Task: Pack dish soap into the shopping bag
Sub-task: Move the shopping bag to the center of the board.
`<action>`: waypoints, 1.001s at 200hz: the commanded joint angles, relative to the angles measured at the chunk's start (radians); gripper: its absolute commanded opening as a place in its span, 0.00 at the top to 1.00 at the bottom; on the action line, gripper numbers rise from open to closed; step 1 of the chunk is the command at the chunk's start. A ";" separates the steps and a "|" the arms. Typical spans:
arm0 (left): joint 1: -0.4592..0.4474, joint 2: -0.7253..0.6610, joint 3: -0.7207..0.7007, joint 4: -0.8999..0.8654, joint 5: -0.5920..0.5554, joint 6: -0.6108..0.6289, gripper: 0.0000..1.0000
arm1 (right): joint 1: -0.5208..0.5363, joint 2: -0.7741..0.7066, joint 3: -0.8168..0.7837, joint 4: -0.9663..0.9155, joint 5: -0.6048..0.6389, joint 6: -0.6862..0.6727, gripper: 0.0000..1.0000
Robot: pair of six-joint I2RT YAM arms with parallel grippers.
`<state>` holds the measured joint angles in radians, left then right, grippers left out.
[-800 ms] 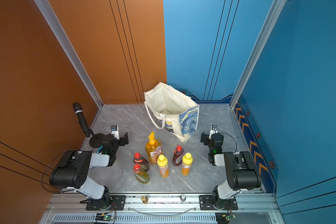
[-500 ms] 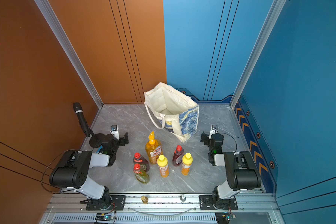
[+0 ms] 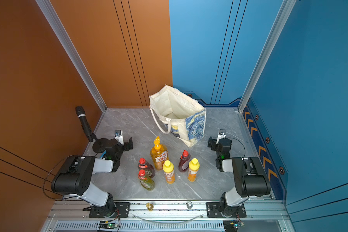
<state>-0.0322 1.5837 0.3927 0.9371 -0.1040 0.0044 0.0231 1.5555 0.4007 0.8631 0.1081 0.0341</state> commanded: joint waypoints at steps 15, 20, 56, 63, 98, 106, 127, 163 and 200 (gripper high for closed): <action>0.002 -0.020 -0.014 -0.008 0.010 0.019 0.02 | 0.001 -0.025 -0.007 -0.018 0.000 0.018 0.00; 0.001 -0.022 -0.017 -0.009 0.026 0.023 0.02 | 0.001 -0.025 -0.008 -0.018 0.000 0.018 0.00; 0.017 -0.025 -0.058 0.063 0.132 0.036 0.02 | 0.001 -0.025 -0.010 -0.017 0.002 0.017 0.00; 0.026 -0.027 -0.068 0.082 0.158 0.036 0.02 | 0.003 -0.026 -0.009 -0.012 0.005 0.020 0.00; 0.050 -0.085 -0.106 0.113 0.129 -0.005 0.02 | 0.001 -0.158 0.117 -0.362 0.069 0.031 0.00; 0.052 -0.108 -0.108 0.097 0.118 -0.009 0.02 | 0.001 -0.183 0.141 -0.412 0.091 0.037 0.00; 0.052 -0.177 -0.103 0.030 0.088 -0.018 0.02 | -0.003 -0.255 0.177 -0.515 0.130 0.076 0.00; 0.052 -0.392 -0.070 -0.197 -0.014 -0.086 0.02 | -0.005 -0.397 0.299 -0.833 0.180 0.145 0.00; 0.054 -0.582 0.116 -0.601 -0.025 -0.265 0.02 | -0.003 -0.507 0.456 -1.141 0.176 0.216 0.00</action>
<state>0.0151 1.0798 0.3832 0.6304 -0.0860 -0.1112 0.0231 1.1049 0.7498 0.0265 0.2493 0.1715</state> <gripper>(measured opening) 0.977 0.997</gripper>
